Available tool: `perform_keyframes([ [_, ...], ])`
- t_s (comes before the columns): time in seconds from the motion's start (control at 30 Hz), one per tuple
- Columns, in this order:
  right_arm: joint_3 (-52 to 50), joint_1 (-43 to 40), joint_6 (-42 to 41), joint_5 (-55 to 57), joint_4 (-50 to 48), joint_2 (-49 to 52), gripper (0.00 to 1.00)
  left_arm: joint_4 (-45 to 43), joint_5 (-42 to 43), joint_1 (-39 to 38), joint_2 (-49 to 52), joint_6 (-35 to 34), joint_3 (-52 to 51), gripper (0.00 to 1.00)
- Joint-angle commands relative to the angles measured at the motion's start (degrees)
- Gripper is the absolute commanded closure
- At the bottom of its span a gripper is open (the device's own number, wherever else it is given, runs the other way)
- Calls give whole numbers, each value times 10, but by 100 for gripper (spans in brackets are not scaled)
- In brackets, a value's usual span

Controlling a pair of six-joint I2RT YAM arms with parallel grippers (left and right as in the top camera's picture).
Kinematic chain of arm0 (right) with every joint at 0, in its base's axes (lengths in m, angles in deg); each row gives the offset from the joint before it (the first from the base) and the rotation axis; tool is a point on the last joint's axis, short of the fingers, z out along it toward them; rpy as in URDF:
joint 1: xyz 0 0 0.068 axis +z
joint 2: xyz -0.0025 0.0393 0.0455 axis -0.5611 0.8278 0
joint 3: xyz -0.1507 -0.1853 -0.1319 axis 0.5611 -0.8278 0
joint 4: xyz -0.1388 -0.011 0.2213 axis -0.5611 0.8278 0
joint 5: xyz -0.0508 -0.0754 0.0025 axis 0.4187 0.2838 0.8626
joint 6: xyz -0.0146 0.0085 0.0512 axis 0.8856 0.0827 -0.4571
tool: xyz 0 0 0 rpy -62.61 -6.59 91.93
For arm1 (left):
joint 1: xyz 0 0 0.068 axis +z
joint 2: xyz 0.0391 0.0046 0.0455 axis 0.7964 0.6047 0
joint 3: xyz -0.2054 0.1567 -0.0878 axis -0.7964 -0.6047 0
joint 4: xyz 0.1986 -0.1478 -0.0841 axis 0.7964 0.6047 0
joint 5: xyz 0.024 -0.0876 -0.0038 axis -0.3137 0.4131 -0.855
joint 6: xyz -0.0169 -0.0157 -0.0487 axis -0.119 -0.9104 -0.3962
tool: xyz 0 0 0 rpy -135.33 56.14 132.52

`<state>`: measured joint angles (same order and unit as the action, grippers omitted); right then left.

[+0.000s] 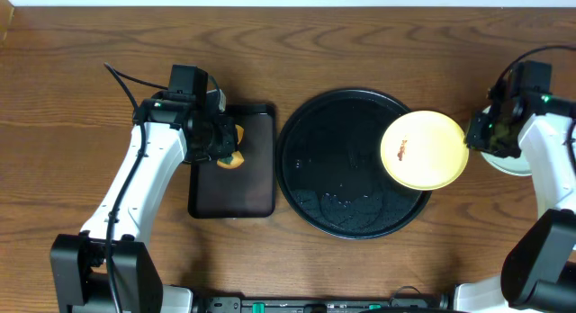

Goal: Clean dirty plates on tray and stack at the side
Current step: 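Move the right gripper to the rim of the yellow plate, then grasp the yellow plate rim and slide it toward the tray center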

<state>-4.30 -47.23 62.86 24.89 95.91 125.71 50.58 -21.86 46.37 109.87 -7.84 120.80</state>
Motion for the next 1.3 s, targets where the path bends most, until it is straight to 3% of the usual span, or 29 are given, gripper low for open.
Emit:
perform_keyframes([
  [0.0, -38, 3, -1, -7, -26, 0, 70, 0, 7, 2, 1, 7, 4, 92],
  [0.2, -78, 5, 0, -35, -76, 0, 78, 0, 7, 2, 1, 7, 4, 92],
  [0.33, -78, 5, -1, -37, -74, 0, 99, 0, 7, 2, 1, 7, 4, 92],
  [0.47, -78, 5, -1, -75, -63, 0, 99, 0, 7, 2, 1, 7, 4, 92],
  [0.67, -78, 12, -7, -232, -51, 0, 99, 0, 7, 2, 1, 7, 4, 92],
  [0.8, -78, 34, -31, -211, -49, 0, 99, 0, 7, 2, 1, 7, 4, 92],
  [0.9, -76, 42, -1, -173, -74, 0, 78, 0, 7, 2, 1, 7, 4, 92],
  [0.97, -65, 40, 12, -170, -85, -2, 70, 0, 7, 2, 1, 7, 4, 92],
  [1.07, -22, 34, 10, -151, -63, -5, 66, 0, 7, 2, 1, 7, 4, 92],
  [1.27, 12, 35, -10, 0, 0, -4, 65, 0, 7, 2, 1, 7, 4, 92],
])
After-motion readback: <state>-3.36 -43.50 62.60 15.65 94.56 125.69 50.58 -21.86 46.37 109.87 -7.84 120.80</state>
